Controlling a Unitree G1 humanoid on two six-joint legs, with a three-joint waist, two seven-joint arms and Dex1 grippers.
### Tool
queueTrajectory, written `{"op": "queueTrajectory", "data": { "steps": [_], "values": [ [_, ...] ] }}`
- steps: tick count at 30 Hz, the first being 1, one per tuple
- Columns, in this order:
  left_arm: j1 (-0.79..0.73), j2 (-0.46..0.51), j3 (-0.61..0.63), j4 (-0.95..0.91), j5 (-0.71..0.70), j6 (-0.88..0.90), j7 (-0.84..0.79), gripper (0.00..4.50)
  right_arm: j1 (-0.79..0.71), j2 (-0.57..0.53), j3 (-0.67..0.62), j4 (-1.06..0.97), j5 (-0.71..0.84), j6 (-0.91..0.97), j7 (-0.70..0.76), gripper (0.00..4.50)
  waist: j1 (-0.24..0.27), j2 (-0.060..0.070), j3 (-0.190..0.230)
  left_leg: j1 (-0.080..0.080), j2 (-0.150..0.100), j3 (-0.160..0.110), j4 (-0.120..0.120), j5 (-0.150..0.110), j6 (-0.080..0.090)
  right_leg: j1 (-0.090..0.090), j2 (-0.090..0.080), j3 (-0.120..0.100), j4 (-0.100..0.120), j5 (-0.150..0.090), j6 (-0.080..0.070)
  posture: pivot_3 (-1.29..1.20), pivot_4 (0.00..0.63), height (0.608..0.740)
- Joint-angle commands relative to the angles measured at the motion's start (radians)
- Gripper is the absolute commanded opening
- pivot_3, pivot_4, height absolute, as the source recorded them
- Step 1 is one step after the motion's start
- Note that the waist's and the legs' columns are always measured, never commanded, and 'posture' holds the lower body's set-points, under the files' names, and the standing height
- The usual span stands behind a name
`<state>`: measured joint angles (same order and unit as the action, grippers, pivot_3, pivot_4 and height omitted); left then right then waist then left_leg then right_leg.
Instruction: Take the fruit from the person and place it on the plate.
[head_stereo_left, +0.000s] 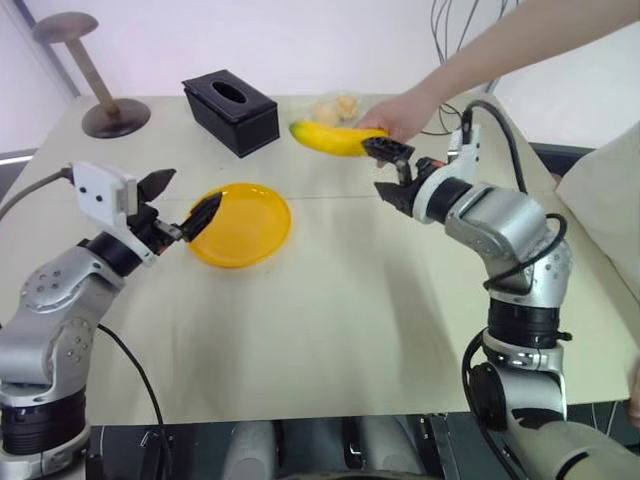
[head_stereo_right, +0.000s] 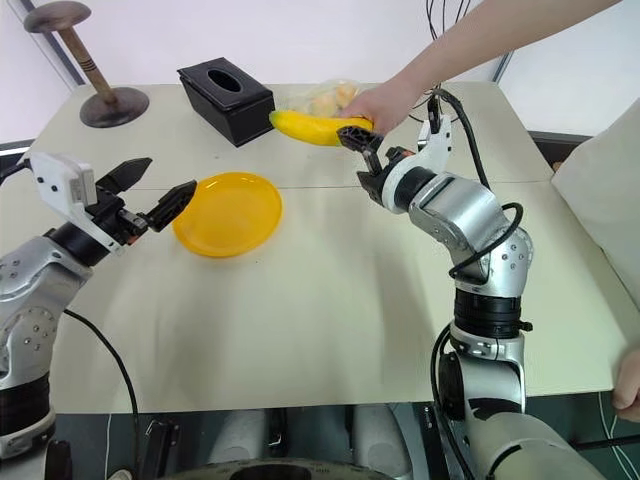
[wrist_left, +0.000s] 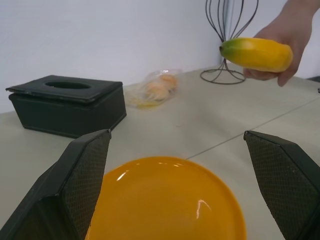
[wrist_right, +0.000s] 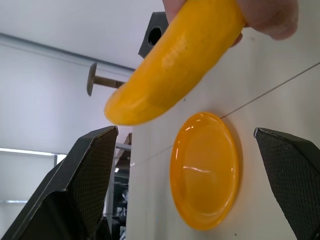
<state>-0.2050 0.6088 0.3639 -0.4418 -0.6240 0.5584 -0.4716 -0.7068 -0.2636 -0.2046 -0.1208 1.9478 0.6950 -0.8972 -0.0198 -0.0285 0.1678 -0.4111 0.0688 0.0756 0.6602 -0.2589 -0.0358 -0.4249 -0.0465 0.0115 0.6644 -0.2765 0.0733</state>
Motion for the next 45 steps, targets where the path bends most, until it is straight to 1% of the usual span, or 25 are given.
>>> {"op": "queueTrajectory", "data": {
  "steps": [1,7,14,21,31,32,33,34,36,38,45],
  "values": [
    [-0.015,-0.002,-0.001,-0.018,0.007,-0.023,0.007,4.46,-0.065,0.017,0.001,0.024,0.000,-0.049,-0.016,4.50,0.000,0.000,0.000,0.000,0.000,0.000,0.000,0.000,0.000,0.000,0.000,0.000,0.000,0.000,0.000,0.00,0.150,0.740],
    [-0.009,-0.003,0.007,-0.018,0.018,-0.031,0.011,4.46,-0.166,0.071,0.017,0.078,-0.033,-0.095,-0.045,4.50,-0.001,0.000,0.000,0.000,0.000,0.000,-0.003,0.000,0.000,-0.001,0.000,0.000,-0.001,0.000,0.000,0.00,0.150,0.740],
    [0.005,-0.001,0.013,-0.034,0.027,-0.031,0.016,4.46,-0.220,0.139,0.026,0.150,-0.095,-0.106,-0.026,4.50,-0.001,0.000,0.000,0.000,0.000,0.001,-0.006,0.000,0.000,-0.002,0.000,0.001,-0.002,0.000,0.000,0.00,0.150,0.740],
    [0.024,0.004,0.025,-0.055,0.025,-0.027,0.027,4.46,-0.233,0.189,0.021,0.230,-0.161,-0.084,0.028,4.50,-0.001,0.000,0.000,0.000,0.000,0.001,-0.009,0.000,0.000,-0.003,-0.001,0.001,-0.003,0.000,0.000,0.00,0.150,0.740],
    [0.046,0.001,0.031,-0.084,0.021,-0.021,0.043,4.46,-0.292,0.186,-0.033,0.351,-0.271,-0.051,0.146,4.50,-0.001,0.000,0.000,0.000,0.000,0.001,-0.010,0.000,0.000,-0.003,-0.001,0.001,-0.004,0.000,0.000,0.00,0.150,0.740],
    [0.046,0.000,0.031,-0.084,0.021,-0.022,0.044,4.50,-0.295,0.184,-0.038,0.353,-0.282,-0.046,0.158,3.96,-0.001,0.000,0.000,0.000,0.000,0.001,-0.010,0.000,0.000,-0.003,-0.001,0.001,-0.004,0.000,0.000,0.00,0.150,0.740],
    [0.045,-0.001,0.030,-0.083,0.022,-0.023,0.046,4.50,-0.295,0.182,-0.043,0.354,-0.291,-0.042,0.164,3.70,-0.001,0.000,0.000,0.000,0.000,0.001,-0.010,0.000,0.000,-0.003,-0.001,0.001,-0.004,0.000,0.000,0.00,0.150,0.740],
    [0.045,0.000,0.030,-0.083,0.022,-0.023,0.046,4.50,-0.297,0.184,-0.048,0.354,-0.297,-0.040,0.165,3.26,-0.002,0.000,0.000,0.000,0.000,0.001,-0.010,0.000,0.000,-0.003,-0.001,0.001,-0.004,0.000,0.000,0.00,0.150,0.740],
    [0.044,0.000,0.029,-0.081,0.022,-0.025,0.044,4.50,-0.297,0.187,-0.059,0.351,-0.305,-0.030,0.168,2.23,-0.002,0.000,0.000,0.000,0.000,0.001,-0.010,0.000,0.000,-0.003,-0.001,0.001,-0.004,0.000,0.000,0.00,0.150,0.740],
    [0.042,0.000,0.027,-0.079,0.023,-0.025,0.045,4.50,-0.295,0.190,-0.067,0.340,-0.312,-0.024,0.171,1.37,-0.002,0.000,0.000,0.000,0.000,0.001,-0.011,0.000,0.000,-0.004,-0.001,0.001,-0.004,0.000,0.000,0.00,0.150,0.740],
    [0.036,0.003,0.029,-0.072,0.024,-0.025,0.044,4.50,-0.273,0.176,-0.062,0.267,-0.321,0.036,0.171,1.33,-0.002,0.001,0.000,0.000,0.000,0.001,-0.012,0.000,0.000,-0.004,-0.001,0.001,-0.006,0.000,0.000,0.00,0.150,0.740]
  ]
}}
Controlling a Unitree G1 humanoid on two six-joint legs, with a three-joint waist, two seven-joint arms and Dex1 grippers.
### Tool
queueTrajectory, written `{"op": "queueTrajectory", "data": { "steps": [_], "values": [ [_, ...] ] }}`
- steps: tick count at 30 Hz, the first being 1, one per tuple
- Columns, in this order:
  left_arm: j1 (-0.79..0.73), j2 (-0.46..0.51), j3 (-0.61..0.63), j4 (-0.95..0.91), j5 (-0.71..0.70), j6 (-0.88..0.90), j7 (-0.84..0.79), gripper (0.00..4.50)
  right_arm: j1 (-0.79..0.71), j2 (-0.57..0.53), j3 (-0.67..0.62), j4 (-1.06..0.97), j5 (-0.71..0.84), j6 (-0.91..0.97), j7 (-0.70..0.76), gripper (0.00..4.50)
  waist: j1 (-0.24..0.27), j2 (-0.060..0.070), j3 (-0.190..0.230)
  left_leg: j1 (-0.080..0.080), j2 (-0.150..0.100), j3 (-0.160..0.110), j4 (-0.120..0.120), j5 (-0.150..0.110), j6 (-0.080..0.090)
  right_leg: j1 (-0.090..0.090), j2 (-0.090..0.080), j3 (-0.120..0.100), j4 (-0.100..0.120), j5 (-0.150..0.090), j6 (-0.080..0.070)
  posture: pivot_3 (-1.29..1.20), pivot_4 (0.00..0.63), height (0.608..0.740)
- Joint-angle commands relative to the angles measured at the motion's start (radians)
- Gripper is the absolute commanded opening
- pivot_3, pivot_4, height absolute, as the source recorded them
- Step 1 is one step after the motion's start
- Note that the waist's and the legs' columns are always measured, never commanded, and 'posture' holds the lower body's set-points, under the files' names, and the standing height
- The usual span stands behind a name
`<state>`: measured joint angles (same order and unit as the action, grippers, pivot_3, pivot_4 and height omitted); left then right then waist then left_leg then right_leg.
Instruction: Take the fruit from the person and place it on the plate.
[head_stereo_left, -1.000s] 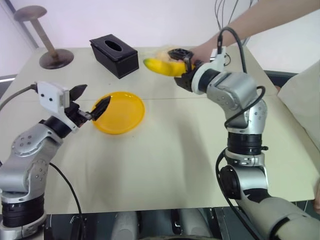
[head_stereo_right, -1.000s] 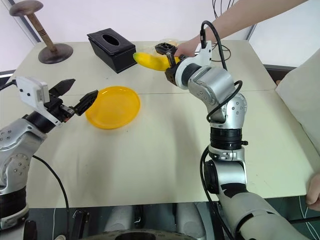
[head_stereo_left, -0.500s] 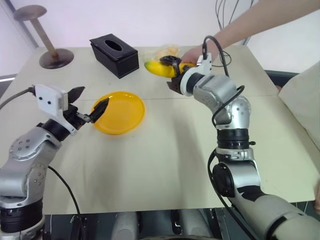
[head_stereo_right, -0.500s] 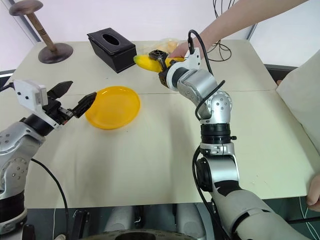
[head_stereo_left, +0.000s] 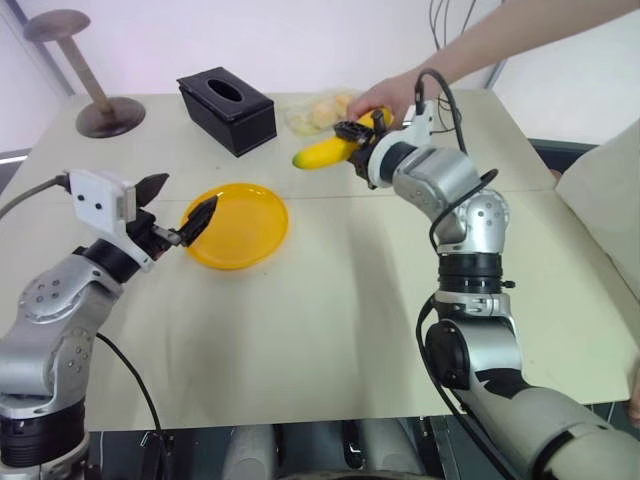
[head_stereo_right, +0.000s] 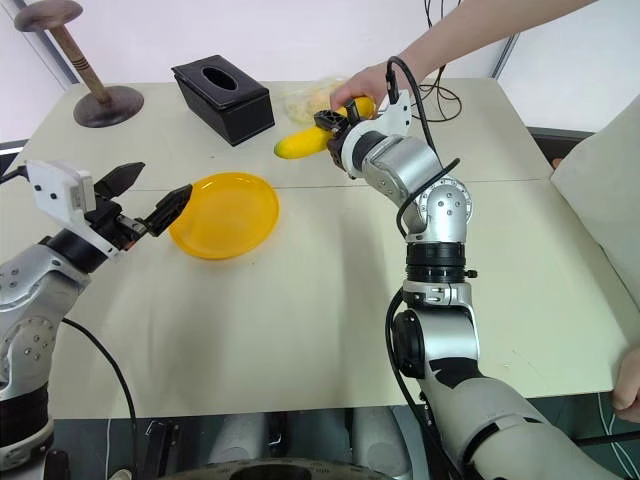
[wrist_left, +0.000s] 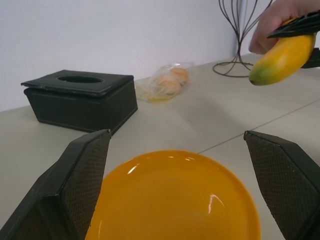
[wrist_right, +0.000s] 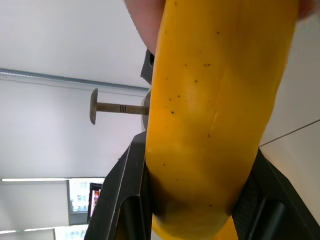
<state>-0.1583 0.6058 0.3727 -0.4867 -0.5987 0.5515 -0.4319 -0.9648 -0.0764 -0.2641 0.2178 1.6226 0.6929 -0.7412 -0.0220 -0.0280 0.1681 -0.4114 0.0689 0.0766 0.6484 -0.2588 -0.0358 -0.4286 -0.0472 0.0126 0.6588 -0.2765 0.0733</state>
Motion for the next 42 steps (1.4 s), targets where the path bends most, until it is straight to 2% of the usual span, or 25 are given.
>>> {"op": "queueTrajectory", "data": {
  "steps": [1,9,14,24,28,31,36,42],
  "values": [
    [-0.010,0.006,0.026,-0.029,-0.005,-0.015,0.007,4.50,-0.010,-0.026,0.011,-0.080,0.000,0.069,0.021,1.33,0.000,0.000,0.000,0.000,0.000,0.000,0.000,0.000,0.000,0.000,0.000,0.000,0.000,0.000,0.000,0.00,0.150,0.740],
    [0.017,0.029,0.133,-0.077,-0.080,0.067,0.055,4.50,0.002,-0.022,0.126,-0.099,-0.072,0.224,0.086,1.33,-0.019,0.000,0.000,0.000,0.000,0.000,-0.001,0.000,0.000,0.000,0.000,0.000,-0.001,0.000,0.000,0.00,0.150,0.740],
    [0.077,0.048,0.222,-0.164,-0.169,0.143,0.093,4.50,-0.006,0.156,0.125,0.065,-0.039,0.229,0.041,1.33,-0.039,-0.001,0.000,0.000,0.002,-0.001,-0.001,0.000,0.000,0.000,0.001,0.001,-0.001,0.000,0.000,0.00,0.150,0.740],
    [0.226,0.061,0.362,-0.303,-0.262,0.197,0.181,4.50,-0.098,0.278,0.182,0.287,-0.332,0.240,0.337,1.33,-0.047,-0.001,0.000,-0.002,0.000,-0.001,-0.002,0.000,0.000,0.000,-0.001,0.000,-0.006,0.002,0.003,0.00,0.150,0.740],
    [0.280,0.068,0.402,-0.340,-0.282,0.201,0.200,4.50,-0.119,0.287,0.273,0.381,-0.537,0.179,0.571,1.33,-0.046,-0.001,0.000,-0.003,0.000,-0.001,-0.002,0.000,0.000,0.000,-0.002,-0.001,-0.007,0.002,0.002,0.00,0.150,0.740],
    [0.296,0.075,0.426,-0.348,-0.307,0.199,0.217,4.50,-0.131,0.307,0.283,0.474,-0.644,0.126,0.681,1.33,-0.047,-0.001,0.000,-0.003,0.000,-0.001,-0.002,0.000,0.000,0.000,-0.002,-0.001,-0.007,0.002,0.002,0.00,0.150,0.740],
    [0.323,0.090,0.465,-0.355,-0.373,0.204,0.237,4.50,-0.166,0.331,0.256,0.576,-0.756,0.072,0.790,1.33,-0.047,-0.001,0.000,-0.003,0.000,-0.001,-0.002,0.000,0.000,0.000,-0.002,-0.001,-0.008,0.002,0.001,0.00,0.150,0.740],
    [0.376,0.111,0.491,-0.361,-0.453,0.197,0.250,4.50,-0.211,0.346,0.192,0.646,-0.826,0.043,0.842,1.33,-0.048,0.000,0.000,-0.003,0.000,-0.001,-0.003,0.000,-0.001,-0.001,-0.002,-0.001,-0.008,0.002,0.001,0.00,0.150,0.740]
  ]
}}
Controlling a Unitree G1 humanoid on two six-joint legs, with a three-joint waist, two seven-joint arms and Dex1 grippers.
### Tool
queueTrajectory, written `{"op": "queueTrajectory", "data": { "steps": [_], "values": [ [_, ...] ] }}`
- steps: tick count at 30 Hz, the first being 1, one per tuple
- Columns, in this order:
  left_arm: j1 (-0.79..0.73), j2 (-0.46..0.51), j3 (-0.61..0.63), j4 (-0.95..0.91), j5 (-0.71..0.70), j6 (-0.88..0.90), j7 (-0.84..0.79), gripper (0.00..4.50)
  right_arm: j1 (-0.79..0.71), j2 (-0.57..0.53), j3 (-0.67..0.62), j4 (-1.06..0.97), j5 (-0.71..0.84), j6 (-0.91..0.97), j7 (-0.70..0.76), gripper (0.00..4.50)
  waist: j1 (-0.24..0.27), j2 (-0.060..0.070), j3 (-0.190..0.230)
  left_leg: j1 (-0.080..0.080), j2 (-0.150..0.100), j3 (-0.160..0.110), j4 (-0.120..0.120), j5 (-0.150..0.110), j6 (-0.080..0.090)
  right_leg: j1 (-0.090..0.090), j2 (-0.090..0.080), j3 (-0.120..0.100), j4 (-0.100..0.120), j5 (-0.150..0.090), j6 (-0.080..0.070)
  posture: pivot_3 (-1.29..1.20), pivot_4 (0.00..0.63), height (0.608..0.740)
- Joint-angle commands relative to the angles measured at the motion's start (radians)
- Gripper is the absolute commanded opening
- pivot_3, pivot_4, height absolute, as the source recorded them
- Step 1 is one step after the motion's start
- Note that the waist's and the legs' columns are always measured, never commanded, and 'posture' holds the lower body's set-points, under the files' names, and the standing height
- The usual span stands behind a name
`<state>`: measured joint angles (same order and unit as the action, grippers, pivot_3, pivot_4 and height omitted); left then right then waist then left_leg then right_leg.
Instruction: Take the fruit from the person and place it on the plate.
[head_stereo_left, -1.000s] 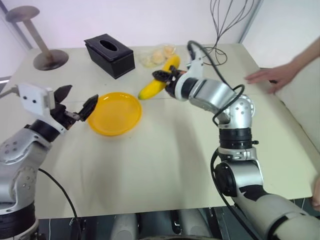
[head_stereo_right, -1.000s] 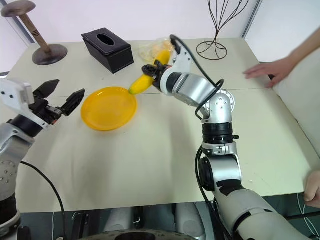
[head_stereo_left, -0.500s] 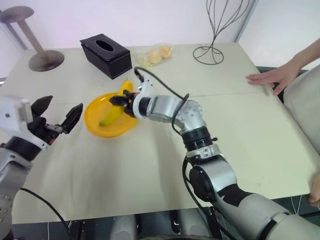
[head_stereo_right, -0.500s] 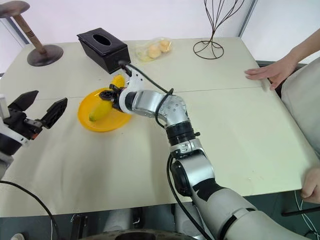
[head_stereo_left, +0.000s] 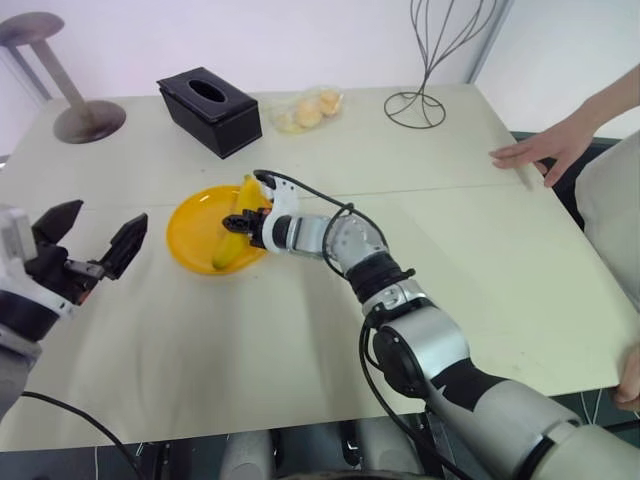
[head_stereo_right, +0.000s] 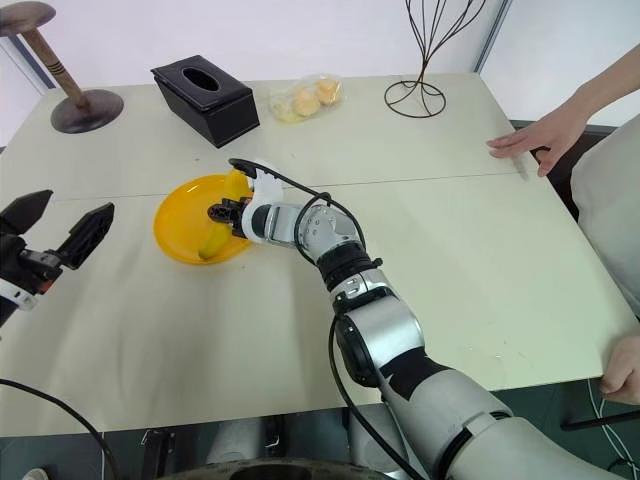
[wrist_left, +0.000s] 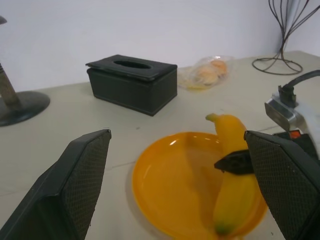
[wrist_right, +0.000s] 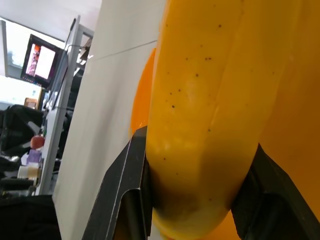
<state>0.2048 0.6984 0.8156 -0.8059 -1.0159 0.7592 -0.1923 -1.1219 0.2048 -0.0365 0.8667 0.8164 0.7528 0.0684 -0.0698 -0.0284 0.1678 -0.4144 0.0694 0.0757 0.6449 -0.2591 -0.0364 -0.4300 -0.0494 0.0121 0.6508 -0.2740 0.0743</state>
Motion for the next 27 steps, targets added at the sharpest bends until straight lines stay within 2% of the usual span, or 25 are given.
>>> {"op": "queueTrajectory", "data": {
  "steps": [1,6,7,15,19,22,27],
  "values": [
    [0.022,0.020,0.051,-0.043,-0.053,-0.012,0.014,4.50,-0.057,0.067,-0.044,-0.002,-0.029,-0.014,0.035,1.83,0.000,0.000,0.000,0.000,0.000,0.000,0.000,0.000,0.000,0.000,0.000,0.000,0.000,0.000,0.000,0.00,0.150,0.740],
    [0.064,0.026,0.069,-0.046,-0.128,-0.017,0.043,4.50,-0.059,0.074,-0.075,-0.018,-0.062,0.011,0.042,4.31,0.000,0.000,0.000,0.000,0.000,0.000,0.000,0.000,0.000,0.000,-0.003,0.000,0.000,0.000,-0.001,0.00,0.150,0.740],
    [0.078,0.028,0.076,-0.046,-0.152,-0.010,0.058,4.50,-0.059,0.074,-0.081,-0.022,-0.066,0.017,0.043,4.42,0.000,0.000,0.000,0.000,0.000,0.000,0.000,0.000,0.000,0.000,-0.004,0.000,0.000,0.000,-0.001,0.00,0.150,0.740],
    [0.187,0.058,0.115,-0.052,-0.243,-0.016,0.101,4.50,-0.061,0.077,-0.116,-0.045,-0.088,0.044,0.047,4.42,-0.001,0.000,0.000,-0.001,-0.002,0.001,-0.001,0.000,0.000,-0.001,-0.010,-0.001,-0.001,0.000,-0.001,0.00,0.150,0.740],
    [0.237,0.078,0.110,-0.052,-0.225,-0.013,0.079,4.50,-0.057,0.050,-0.127,-0.111,-0.082,0.085,0.054,4.42,-0.001,0.000,0.000,-0.001,-0.002,0.001,-0.001,0.000,0.000,-0.001,-0.011,-0.002,-0.001,-0.001,-0.003,0.00,0.150,0.740],
    [0.252,0.100,0.080,-0.054,-0.180,-0.017,0.050,4.50,0.003,-0.032,-0.070,-0.294,-0.097,0.159,0.116,4.42,0.001,0.000,0.000,-0.004,-0.002,0.001,-0.001,0.000,0.000,-0.003,-0.011,-0.003,-0.001,-0.001,-0.003,0.00,0.150,0.740],
    [0.230,0.112,0.031,-0.035,-0.146,-0.027,0.023,4.50,0.160,-0.279,0.022,-0.724,-0.082,0.287,0.284,4.42,0.022,0.000,0.000,-0.011,-0.005,0.000,0.002,0.000,0.000,-0.006,-0.012,-0.008,-0.003,0.000,-0.001,0.00,0.150,0.740]
  ]
}}
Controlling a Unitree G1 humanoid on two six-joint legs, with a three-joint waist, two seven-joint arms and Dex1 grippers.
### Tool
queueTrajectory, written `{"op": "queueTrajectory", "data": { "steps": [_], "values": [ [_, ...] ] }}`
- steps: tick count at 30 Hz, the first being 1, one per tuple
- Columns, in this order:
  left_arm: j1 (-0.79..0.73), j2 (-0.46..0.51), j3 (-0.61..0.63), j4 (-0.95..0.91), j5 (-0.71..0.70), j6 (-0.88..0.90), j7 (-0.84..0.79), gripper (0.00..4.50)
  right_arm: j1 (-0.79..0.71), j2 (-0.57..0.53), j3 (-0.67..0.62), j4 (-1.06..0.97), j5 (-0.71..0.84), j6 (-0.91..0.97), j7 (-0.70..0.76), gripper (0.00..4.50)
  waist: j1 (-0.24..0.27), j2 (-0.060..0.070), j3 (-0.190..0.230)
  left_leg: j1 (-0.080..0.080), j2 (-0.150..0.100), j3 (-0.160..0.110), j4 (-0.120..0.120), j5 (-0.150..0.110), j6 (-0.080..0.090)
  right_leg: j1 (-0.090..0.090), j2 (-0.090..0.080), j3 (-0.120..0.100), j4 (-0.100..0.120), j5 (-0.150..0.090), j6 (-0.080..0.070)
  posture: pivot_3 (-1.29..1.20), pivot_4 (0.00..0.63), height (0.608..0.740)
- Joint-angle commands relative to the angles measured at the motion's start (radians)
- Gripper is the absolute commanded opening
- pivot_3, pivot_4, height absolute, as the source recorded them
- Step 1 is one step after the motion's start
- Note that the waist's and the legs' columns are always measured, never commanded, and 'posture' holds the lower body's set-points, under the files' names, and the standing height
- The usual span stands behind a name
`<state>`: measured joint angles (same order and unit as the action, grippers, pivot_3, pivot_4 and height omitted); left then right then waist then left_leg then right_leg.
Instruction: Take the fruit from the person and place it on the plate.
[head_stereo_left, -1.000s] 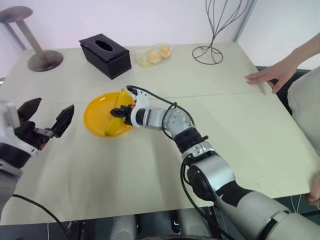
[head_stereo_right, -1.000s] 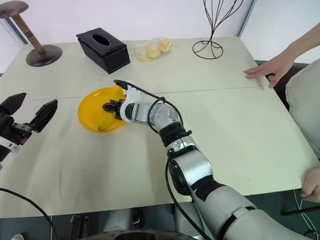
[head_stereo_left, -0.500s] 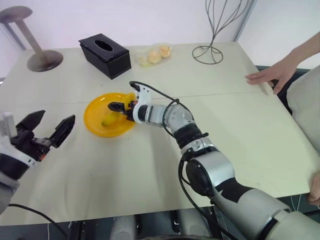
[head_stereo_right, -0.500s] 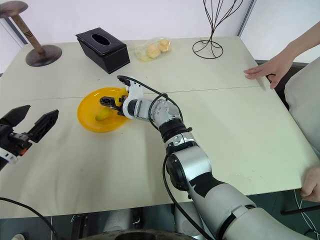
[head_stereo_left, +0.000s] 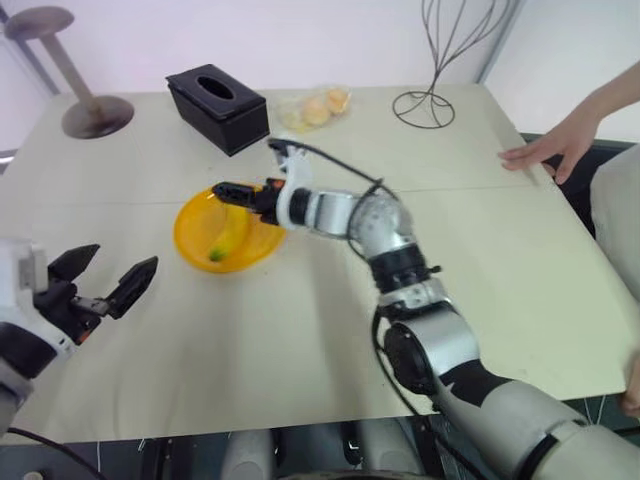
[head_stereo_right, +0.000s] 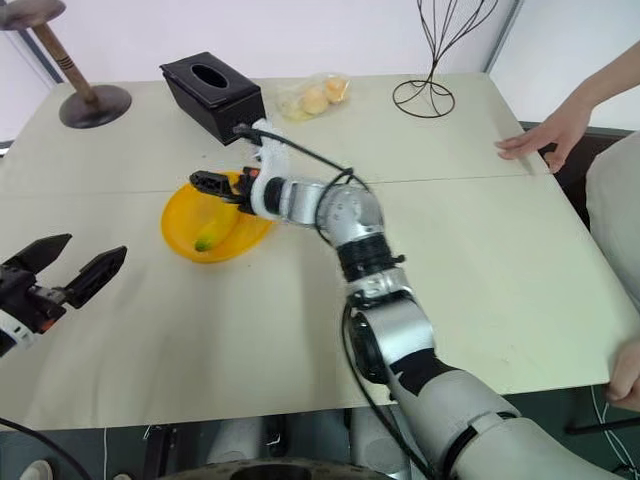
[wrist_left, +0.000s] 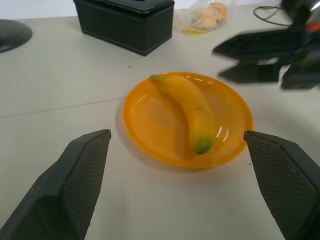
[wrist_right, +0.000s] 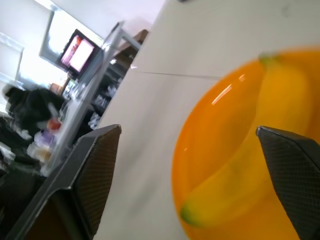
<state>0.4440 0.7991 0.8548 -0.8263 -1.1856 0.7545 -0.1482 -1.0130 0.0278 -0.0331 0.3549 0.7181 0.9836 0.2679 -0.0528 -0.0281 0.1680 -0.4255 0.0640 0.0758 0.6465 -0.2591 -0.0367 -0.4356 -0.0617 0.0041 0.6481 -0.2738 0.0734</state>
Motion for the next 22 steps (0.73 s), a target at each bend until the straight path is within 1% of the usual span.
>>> {"op": "queueTrajectory", "data": {
  "steps": [1,2,5,7,9,11,13,16,20,22],
  "values": [
    [-0.012,0.014,-0.016,-0.010,0.032,-0.021,-0.031,4.50,0.086,-0.180,0.017,-0.288,0.022,0.069,0.124,4.42,0.009,0.000,0.000,0.000,-0.001,0.000,0.000,0.000,0.000,0.000,0.000,0.000,-0.001,0.000,0.000,0.00,0.150,0.740],
    [-0.016,0.016,-0.023,-0.004,0.040,-0.021,-0.041,4.50,0.119,-0.257,0.015,-0.350,0.017,0.067,0.163,4.42,0.011,0.000,0.000,0.000,-0.001,0.000,0.001,0.000,0.000,0.000,-0.001,0.000,-0.001,0.000,0.000,0.00,0.150,0.740],
    [-0.024,0.017,-0.030,0.008,0.058,-0.020,-0.061,4.50,0.186,-0.393,0.029,-0.453,-0.008,0.034,0.246,4.42,0.008,0.000,0.000,-0.001,-0.002,0.001,0.001,0.000,0.001,0.000,0.000,0.000,-0.001,0.000,0.000,0.00,0.150,0.740],
    [-0.038,0.028,-0.031,0.029,0.068,-0.018,-0.083,4.50,0.283,-0.562,0.032,-0.533,-0.050,-0.038,0.371,4.42,0.009,0.000,0.000,0.000,-0.002,0.001,0.000,0.000,0.001,0.000,0.004,0.001,-0.001,0.000,0.000,0.00,0.150,0.740],
    [-0.054,0.043,-0.037,0.053,0.084,-0.016,-0.111,4.50,0.400,-0.697,-0.036,-0.591,-0.036,-0.089,0.489,4.42,0.020,0.000,0.000,0.000,0.000,-0.001,0.000,0.000,0.001,0.000,0.008,0.000,-0.001,0.000,0.000,0.00,0.150,0.740],
    [-0.064,0.049,-0.040,0.066,0.091,-0.013,-0.130,4.50,0.478,-0.766,-0.082,-0.617,-0.018,-0.131,0.557,4.42,0.024,0.001,0.000,0.001,0.001,-0.002,0.000,0.000,0.001,0.001,0.010,0.000,-0.001,0.000,0.000,0.00,0.150,0.740],
    [-0.080,0.053,-0.050,0.082,0.102,-0.012,-0.145,4.50,0.557,-0.811,-0.152,-0.656,0.036,-0.121,0.603,4.42,0.020,0.001,0.000,0.002,0.002,-0.001,0.000,0.000,0.001,0.001,0.012,0.002,-0.001,0.000,0.000,0.00,0.150,0.740],
    [-0.100,0.058,-0.066,0.097,0.118,-0.009,-0.168,4.50,0.615,-0.828,-0.215,-0.697,0.095,-0.097,0.614,4.42,0.010,0.001,0.000,0.005,0.003,0.000,0.000,0.000,0.001,0.002,0.015,0.005,0.000,0.000,0.000,0.00,0.150,0.740],
    [-0.137,0.062,-0.101,0.119,0.144,-0.007,-0.187,4.50,0.608,-0.797,-0.237,-0.719,0.132,-0.088,0.561,4.42,0.011,0.000,0.000,0.011,0.004,0.000,0.000,0.000,0.001,0.006,0.015,0.007,0.001,-0.002,-0.003,0.00,0.150,0.740],
    [-0.152,0.063,-0.117,0.125,0.160,-0.007,-0.199,4.50,0.601,-0.783,-0.243,-0.720,0.139,-0.087,0.533,4.42,0.012,0.000,0.001,0.012,0.003,0.001,0.001,0.000,0.001,0.007,0.015,0.007,0.001,-0.002,-0.003,0.00,0.150,0.740]
  ]
}}
